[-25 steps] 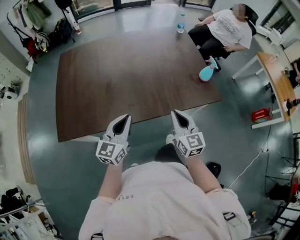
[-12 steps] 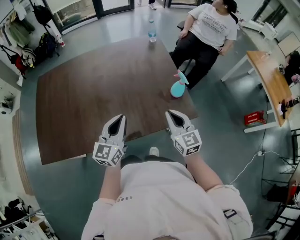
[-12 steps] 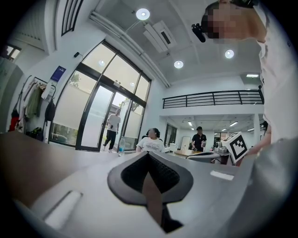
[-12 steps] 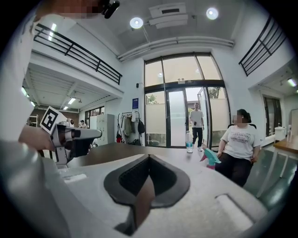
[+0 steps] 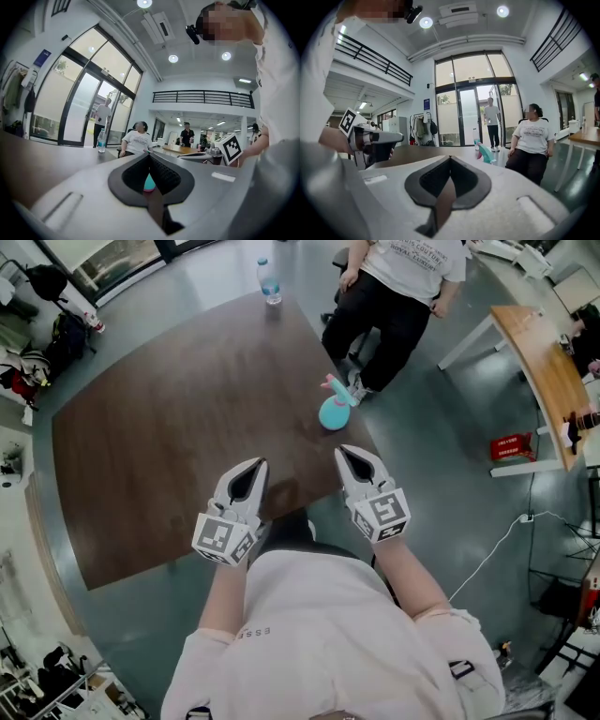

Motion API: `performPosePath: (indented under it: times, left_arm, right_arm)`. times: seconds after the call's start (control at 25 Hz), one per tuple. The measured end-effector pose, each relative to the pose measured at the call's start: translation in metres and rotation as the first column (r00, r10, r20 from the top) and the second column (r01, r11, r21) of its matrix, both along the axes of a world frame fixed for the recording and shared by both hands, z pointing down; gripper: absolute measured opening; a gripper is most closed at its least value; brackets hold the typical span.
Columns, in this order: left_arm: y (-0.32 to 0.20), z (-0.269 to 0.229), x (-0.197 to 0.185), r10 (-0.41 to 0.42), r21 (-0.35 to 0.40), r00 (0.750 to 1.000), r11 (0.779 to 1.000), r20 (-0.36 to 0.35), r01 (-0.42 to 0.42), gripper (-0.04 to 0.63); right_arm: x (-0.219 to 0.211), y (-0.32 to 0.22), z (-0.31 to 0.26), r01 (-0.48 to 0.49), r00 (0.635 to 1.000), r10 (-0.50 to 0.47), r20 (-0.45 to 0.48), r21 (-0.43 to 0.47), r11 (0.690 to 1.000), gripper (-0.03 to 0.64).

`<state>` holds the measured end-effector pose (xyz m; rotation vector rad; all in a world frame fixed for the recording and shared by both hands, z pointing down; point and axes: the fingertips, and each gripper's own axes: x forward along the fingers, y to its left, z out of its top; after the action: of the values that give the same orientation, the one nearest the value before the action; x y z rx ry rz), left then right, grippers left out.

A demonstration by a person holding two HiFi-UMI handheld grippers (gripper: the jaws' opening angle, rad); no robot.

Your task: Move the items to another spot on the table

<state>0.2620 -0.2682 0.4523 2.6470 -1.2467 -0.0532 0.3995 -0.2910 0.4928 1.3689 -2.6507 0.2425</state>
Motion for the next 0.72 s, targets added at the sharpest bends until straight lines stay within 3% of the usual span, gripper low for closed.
performPosePath:
  times: [0.2,0.36,0.56,0.72]
  left_arm:
    - [-0.034,0.009,0.034,0.101,-0.021,0.995,0.995,0.020,-0.101,0.008]
    - [-0.068,0.013,0.047,0.118,-0.042,0.993,0.992,-0.001,-0.118,0.008]
    - [-0.103,0.017,0.054,0.116,-0.054,0.993,0.992,0.005,-0.116,0.008]
    - [-0.118,0.024,0.056,0.115,-0.069,0.993,0.991,0.010,-0.114,0.008]
  right_arm:
    - [0.016,-0.026,0.013,-0.037,0.998,0.036,-0.044,-0.041,0.998,-0.004]
    - [0.030,-0.054,0.015,-0.088,0.993,0.085,-0.080,-0.036,0.995,0.065]
    - [0.037,-0.094,0.021,-0.121,0.987,0.121,-0.110,0.004,0.993,0.231]
    - [0.034,-0.114,0.035,-0.083,0.993,0.080,-0.091,-0.030,0.996,0.253]
